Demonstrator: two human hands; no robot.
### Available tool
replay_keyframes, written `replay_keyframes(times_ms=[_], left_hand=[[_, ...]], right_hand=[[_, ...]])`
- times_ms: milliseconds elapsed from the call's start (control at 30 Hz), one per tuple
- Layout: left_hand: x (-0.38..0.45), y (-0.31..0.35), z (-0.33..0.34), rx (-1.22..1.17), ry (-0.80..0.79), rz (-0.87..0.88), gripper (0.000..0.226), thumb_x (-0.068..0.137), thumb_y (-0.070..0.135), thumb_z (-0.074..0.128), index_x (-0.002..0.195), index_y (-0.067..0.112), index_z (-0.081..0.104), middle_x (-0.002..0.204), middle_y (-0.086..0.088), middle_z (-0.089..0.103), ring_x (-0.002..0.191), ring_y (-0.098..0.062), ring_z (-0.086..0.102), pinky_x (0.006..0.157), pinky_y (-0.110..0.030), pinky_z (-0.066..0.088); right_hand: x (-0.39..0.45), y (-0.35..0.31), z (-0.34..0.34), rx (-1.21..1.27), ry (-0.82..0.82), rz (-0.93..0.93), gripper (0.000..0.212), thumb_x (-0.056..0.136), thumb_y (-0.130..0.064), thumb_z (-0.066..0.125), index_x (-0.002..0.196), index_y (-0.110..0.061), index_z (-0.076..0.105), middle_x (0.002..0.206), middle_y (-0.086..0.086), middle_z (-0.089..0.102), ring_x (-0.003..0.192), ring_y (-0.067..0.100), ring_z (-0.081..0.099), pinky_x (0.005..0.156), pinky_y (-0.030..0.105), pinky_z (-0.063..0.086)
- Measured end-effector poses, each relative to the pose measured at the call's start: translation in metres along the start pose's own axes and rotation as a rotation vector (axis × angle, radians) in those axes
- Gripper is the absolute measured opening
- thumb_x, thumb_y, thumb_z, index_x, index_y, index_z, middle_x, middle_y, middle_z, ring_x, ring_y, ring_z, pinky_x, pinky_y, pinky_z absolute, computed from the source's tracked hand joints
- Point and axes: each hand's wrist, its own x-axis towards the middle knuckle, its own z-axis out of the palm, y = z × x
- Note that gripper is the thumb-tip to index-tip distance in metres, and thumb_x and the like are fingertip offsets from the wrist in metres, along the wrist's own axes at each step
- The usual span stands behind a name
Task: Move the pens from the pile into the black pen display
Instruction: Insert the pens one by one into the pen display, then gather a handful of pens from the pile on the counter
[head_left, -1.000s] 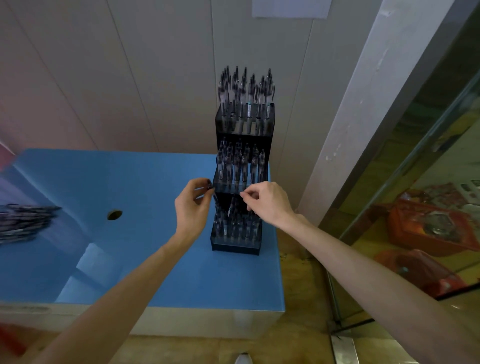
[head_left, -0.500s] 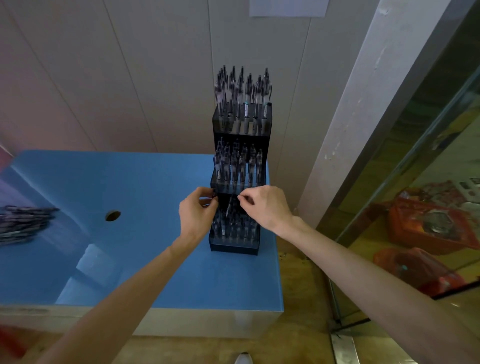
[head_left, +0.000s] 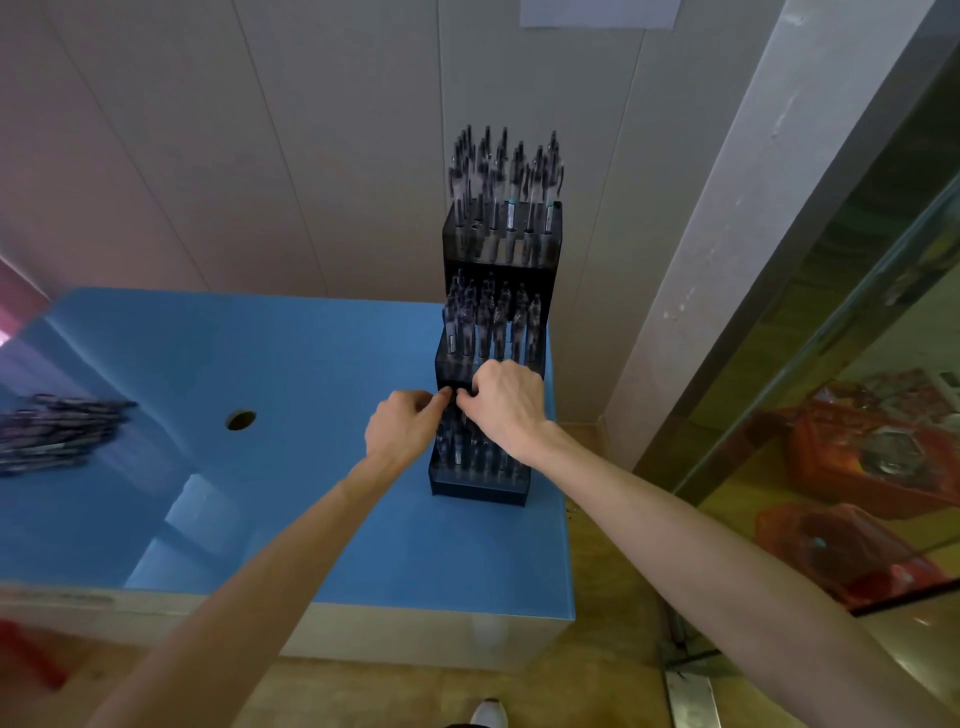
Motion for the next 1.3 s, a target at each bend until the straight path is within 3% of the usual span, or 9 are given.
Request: replay_keyframes(times_ms=[100, 300, 433, 633, 800, 900, 1033, 1167, 1300], left_hand=[[0.0, -0.015, -0.003, -0.083, -0.002, -0.019, 0.056, 0.098, 0.062, 0.043, 0.084, 0.016, 0.071, 0.081, 0.009, 0.075, 0.075, -0.009, 0.072, 0.075, -0.04, 0.061], [-0.005, -0.032, -0.007, -0.175, 0.003, -0.031, 0.04, 0.104, 0.048, 0.045, 0.097, 0.021, 0.073, 0.095, 0.014, 0.074, 0.084, -0.003, 0.072, 0.084, -0.045, 0.06], [-0.007, -0.031, -0.009, -0.173, -0.027, -0.015, 0.043, 0.105, 0.049, 0.043, 0.103, 0.018, 0.072, 0.102, 0.009, 0.075, 0.089, -0.008, 0.072, 0.086, -0.045, 0.059], [-0.018, -0.014, -0.015, 0.059, -0.058, 0.176, 0.046, 0.105, 0.051, 0.04, 0.13, 0.018, 0.061, 0.131, -0.001, 0.062, 0.107, -0.015, 0.061, 0.084, -0.033, 0.046], [-0.024, -0.012, -0.013, 0.226, -0.13, 0.261, 0.06, 0.104, 0.058, 0.036, 0.147, 0.017, 0.046, 0.152, -0.004, 0.045, 0.128, -0.024, 0.053, 0.099, -0.043, 0.049], [-0.035, -0.009, -0.019, 0.374, -0.131, 0.319, 0.066, 0.104, 0.057, 0.036, 0.155, 0.014, 0.034, 0.16, -0.009, 0.035, 0.142, -0.031, 0.039, 0.112, -0.047, 0.04], [-0.059, -0.015, -0.041, 0.63, -0.096, 0.392, 0.071, 0.104, 0.059, 0.031, 0.161, 0.017, 0.021, 0.168, -0.011, 0.016, 0.153, -0.031, 0.018, 0.124, -0.048, 0.019], [-0.088, -0.049, -0.077, 0.877, -0.068, 0.407, 0.073, 0.104, 0.062, 0.024, 0.162, 0.018, 0.014, 0.169, -0.011, 0.007, 0.155, -0.031, 0.01, 0.125, -0.052, 0.01], [-0.119, -0.103, -0.136, 1.009, -0.142, 0.245, 0.08, 0.103, 0.063, 0.027, 0.163, 0.018, -0.001, 0.17, -0.014, -0.004, 0.156, -0.034, 0.004, 0.125, -0.054, 0.006]], right_hand=[[-0.005, 0.008, 0.0, 0.126, -0.006, -0.066, 0.034, 0.094, -0.038, 0.064, 0.068, -0.017, 0.071, 0.051, -0.004, 0.057, 0.052, 0.015, 0.058, 0.058, 0.03, 0.05], [0.005, 0.017, -0.01, 0.095, -0.267, -0.234, 0.023, 0.1, -0.036, 0.062, 0.109, -0.023, 0.079, 0.077, -0.008, 0.071, 0.068, 0.012, 0.059, 0.078, 0.036, 0.056], [0.014, 0.019, -0.009, -0.015, -0.353, -0.295, 0.034, 0.104, -0.035, 0.05, 0.1, -0.017, 0.078, 0.074, -0.003, 0.07, 0.061, 0.015, 0.059, 0.068, 0.036, 0.054], [-0.012, 0.027, -0.012, 0.137, -0.107, -0.241, 0.029, 0.104, -0.03, 0.05, 0.12, -0.02, 0.073, 0.1, -0.003, 0.076, 0.087, 0.018, 0.07, 0.078, 0.034, 0.056], [-0.052, 0.035, -0.003, 0.101, 0.09, -0.25, 0.034, 0.103, -0.031, 0.054, 0.131, -0.016, 0.064, 0.11, -0.002, 0.065, 0.097, 0.019, 0.064, 0.073, 0.034, 0.053], [-0.073, 0.033, -0.001, 0.003, 0.069, -0.31, 0.047, 0.102, -0.038, 0.053, 0.142, -0.013, 0.055, 0.134, 0.003, 0.056, 0.123, 0.023, 0.051, 0.095, 0.042, 0.052], [-0.098, 0.017, -0.006, -0.125, 0.018, -0.31, 0.068, 0.103, -0.052, 0.045, 0.156, -0.012, 0.035, 0.162, 0.011, 0.032, 0.153, 0.031, 0.018, 0.122, 0.05, 0.026], [-0.12, -0.006, -0.002, -0.218, 0.003, -0.306, 0.077, 0.103, -0.061, 0.034, 0.163, -0.015, 0.017, 0.17, 0.01, 0.009, 0.157, 0.031, -0.004, 0.127, 0.052, 0.007], [-0.142, -0.047, 0.009, -0.334, -0.096, -0.308, 0.081, 0.103, -0.064, 0.027, 0.163, -0.013, 0.007, 0.17, 0.013, -0.001, 0.156, 0.033, -0.011, 0.126, 0.054, 0.002]])
